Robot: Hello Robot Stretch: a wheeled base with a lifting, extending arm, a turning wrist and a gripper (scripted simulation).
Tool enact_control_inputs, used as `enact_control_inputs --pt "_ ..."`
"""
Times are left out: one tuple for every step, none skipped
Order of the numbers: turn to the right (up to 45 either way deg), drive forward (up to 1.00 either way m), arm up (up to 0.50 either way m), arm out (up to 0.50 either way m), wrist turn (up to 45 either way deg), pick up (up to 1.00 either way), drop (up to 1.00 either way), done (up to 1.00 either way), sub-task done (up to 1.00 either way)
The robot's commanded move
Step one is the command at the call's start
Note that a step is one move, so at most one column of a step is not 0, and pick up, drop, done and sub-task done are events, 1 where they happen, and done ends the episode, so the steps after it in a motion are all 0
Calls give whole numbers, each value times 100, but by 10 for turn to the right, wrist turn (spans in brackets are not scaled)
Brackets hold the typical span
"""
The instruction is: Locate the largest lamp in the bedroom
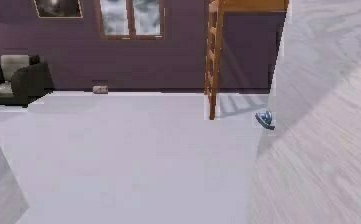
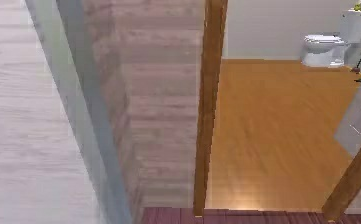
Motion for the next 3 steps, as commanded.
enact_control_inputs --pt "0 100 0 0 0 0 0 0 0" --pt "0 35 0 0 0 0 0 0 0" --pt "450 0 0 0 0 0 0 0 0"
